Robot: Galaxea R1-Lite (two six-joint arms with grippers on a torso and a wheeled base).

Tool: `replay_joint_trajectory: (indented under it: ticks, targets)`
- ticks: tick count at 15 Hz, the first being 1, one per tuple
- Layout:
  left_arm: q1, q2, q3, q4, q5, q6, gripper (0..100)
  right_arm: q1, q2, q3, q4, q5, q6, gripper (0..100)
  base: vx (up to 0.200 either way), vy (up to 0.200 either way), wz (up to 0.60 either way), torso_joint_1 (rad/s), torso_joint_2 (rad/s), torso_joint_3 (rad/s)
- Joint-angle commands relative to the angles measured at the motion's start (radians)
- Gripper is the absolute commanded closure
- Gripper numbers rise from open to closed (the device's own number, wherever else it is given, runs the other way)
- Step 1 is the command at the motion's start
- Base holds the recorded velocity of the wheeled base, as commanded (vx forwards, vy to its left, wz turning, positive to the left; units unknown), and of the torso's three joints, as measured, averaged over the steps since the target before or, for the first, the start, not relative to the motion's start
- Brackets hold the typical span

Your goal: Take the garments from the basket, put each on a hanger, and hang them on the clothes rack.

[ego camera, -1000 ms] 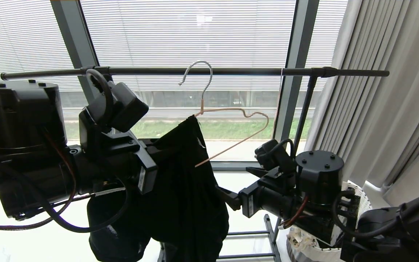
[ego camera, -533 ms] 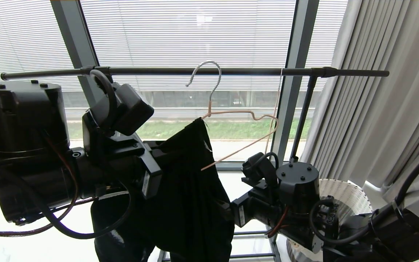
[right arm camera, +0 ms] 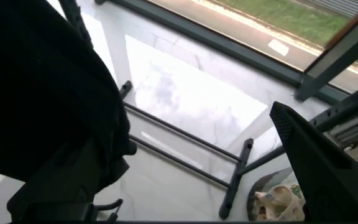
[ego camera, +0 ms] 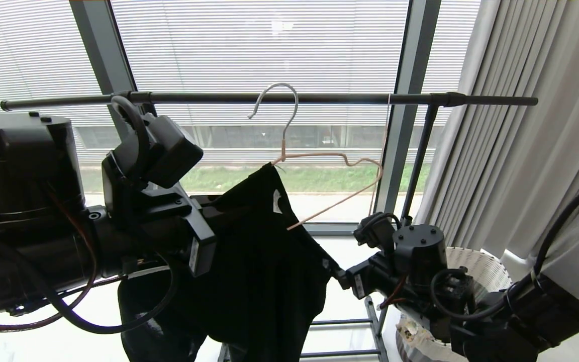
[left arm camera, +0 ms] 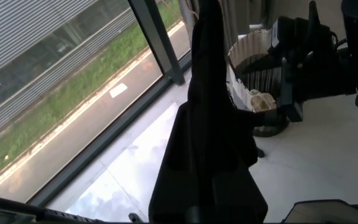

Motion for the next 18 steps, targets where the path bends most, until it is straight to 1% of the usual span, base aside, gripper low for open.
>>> replay_joint_trajectory:
  ticks: [1, 2, 5, 8, 11, 14, 15, 16, 17, 18]
  targets:
    - [0.003, -0.03, 0.027, -0.001, -0.003, 0.0, 100, -0.078, -0.029, -0.001, 0.0, -0.017, -0.026, 0, 0.0, 0.0, 0.0, 0.0, 0.0, 0.0]
    - [0.003, -0.048, 0.062, -0.001, -0.003, 0.0, 100, -0.117, -0.057, -0.004, 0.0, -0.022, -0.032, 0, 0.0, 0.0, 0.0, 0.0, 0.0, 0.0]
    - [0.004, -0.062, 0.141, -0.001, -0.003, -0.002, 100, -0.172, -0.113, -0.003, 0.0, -0.022, -0.034, 0, 0.0, 0.0, 0.0, 0.0, 0.0, 0.0]
    - [0.011, -0.068, 0.188, -0.001, -0.004, -0.003, 100, -0.219, -0.158, -0.011, 0.0, -0.022, -0.037, 0, 0.0, 0.0, 0.0, 0.0, 0.0, 0.0]
    - [0.003, -0.064, 0.2, -0.001, -0.006, -0.003, 100, -0.238, -0.195, -0.014, 0.0, -0.021, -0.037, 0, 0.0, 0.0, 0.0, 0.0, 0.0, 0.0]
    - [-0.005, -0.008, 0.202, -0.001, -0.006, -0.003, 100, -0.238, -0.244, -0.046, 0.002, -0.016, -0.037, 0, 0.0, 0.0, 0.0, 0.0, 0.0, 0.0]
    - [-0.008, 0.007, 0.199, -0.001, -0.006, -0.003, 100, -0.236, -0.267, -0.061, 0.008, -0.01, -0.037, 0, 0.0, 0.0, 0.0, 0.0, 0.0, 0.0]
    - [-0.011, 0.019, 0.191, -0.001, -0.006, -0.005, 100, -0.236, -0.297, -0.08, 0.039, 0.013, -0.035, 0, 0.0, 0.0, 0.0, 0.0, 0.0, 0.0]
    - [-0.011, 0.024, 0.19, -0.001, -0.006, -0.003, 100, -0.238, -0.322, -0.092, 0.068, 0.041, -0.035, 0, 0.0, 0.0, 0.0, 0.0, 0.0, 0.0]
    - [-0.015, 0.031, 0.187, -0.002, -0.006, -0.003, 100, -0.238, -0.362, -0.104, 0.111, 0.085, -0.035, 0, 0.0, 0.0, 0.0, 0.0, 0.0, 0.0]
